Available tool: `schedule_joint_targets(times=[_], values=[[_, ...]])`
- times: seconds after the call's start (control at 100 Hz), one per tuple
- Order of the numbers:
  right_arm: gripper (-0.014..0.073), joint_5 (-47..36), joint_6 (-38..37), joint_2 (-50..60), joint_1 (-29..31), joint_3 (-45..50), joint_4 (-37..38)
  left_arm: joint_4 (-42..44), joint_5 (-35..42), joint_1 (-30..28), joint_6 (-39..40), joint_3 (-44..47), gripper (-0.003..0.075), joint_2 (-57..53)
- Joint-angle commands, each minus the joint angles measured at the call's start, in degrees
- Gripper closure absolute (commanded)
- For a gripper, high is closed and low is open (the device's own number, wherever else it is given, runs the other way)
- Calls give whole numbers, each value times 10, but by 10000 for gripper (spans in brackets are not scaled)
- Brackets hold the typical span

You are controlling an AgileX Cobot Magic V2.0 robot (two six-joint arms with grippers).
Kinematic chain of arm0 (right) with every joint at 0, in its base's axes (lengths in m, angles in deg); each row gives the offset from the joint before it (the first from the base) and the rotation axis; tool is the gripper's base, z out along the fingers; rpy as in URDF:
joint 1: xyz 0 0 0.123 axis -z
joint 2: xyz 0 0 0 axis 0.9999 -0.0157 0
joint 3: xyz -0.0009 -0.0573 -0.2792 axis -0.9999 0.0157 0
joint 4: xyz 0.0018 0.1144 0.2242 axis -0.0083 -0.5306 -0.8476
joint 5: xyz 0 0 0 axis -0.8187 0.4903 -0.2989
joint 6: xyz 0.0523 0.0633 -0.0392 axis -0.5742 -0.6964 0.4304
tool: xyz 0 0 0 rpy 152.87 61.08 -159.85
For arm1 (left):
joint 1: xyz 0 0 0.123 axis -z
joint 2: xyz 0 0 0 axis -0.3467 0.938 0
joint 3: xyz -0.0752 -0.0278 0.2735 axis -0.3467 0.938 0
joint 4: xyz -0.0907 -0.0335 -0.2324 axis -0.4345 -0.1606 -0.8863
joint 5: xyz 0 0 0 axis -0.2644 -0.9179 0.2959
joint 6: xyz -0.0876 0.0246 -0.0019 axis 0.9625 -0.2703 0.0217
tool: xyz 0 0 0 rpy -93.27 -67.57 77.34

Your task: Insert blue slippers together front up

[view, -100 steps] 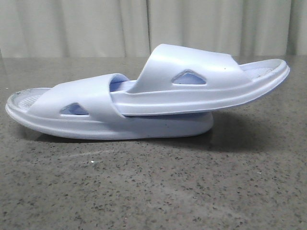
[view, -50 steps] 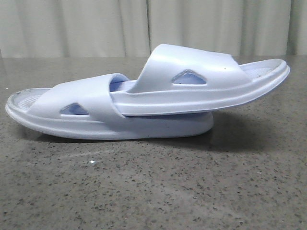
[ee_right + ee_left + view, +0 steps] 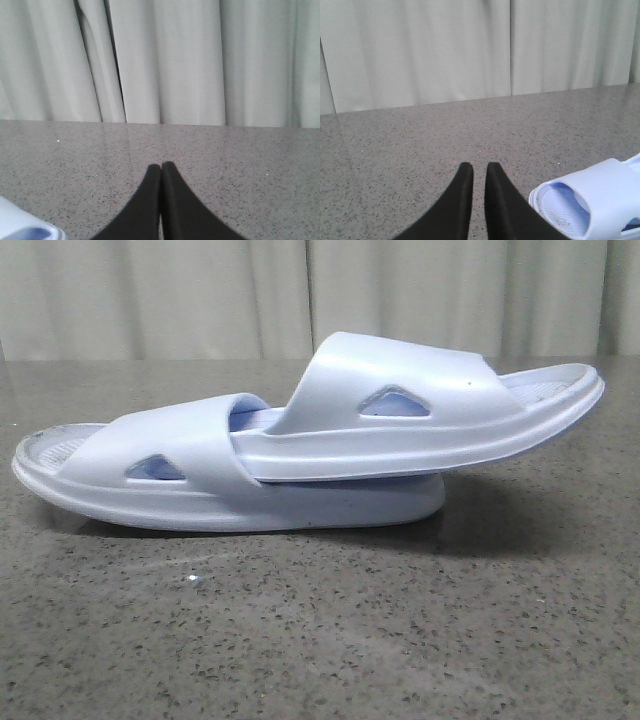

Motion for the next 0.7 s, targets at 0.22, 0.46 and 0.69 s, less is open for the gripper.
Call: schedule_joint_targets(times=[0.22, 0.46, 0.69], values=[[701, -40, 7, 0, 5, -17, 6, -6, 34, 3, 0, 1, 704, 4], [701, -40, 7, 0, 5, -17, 6, 242, 44, 3, 202, 1, 704, -34], [701, -40, 7, 0, 5, -17, 5, 588, 60, 3, 585, 40, 704, -84]])
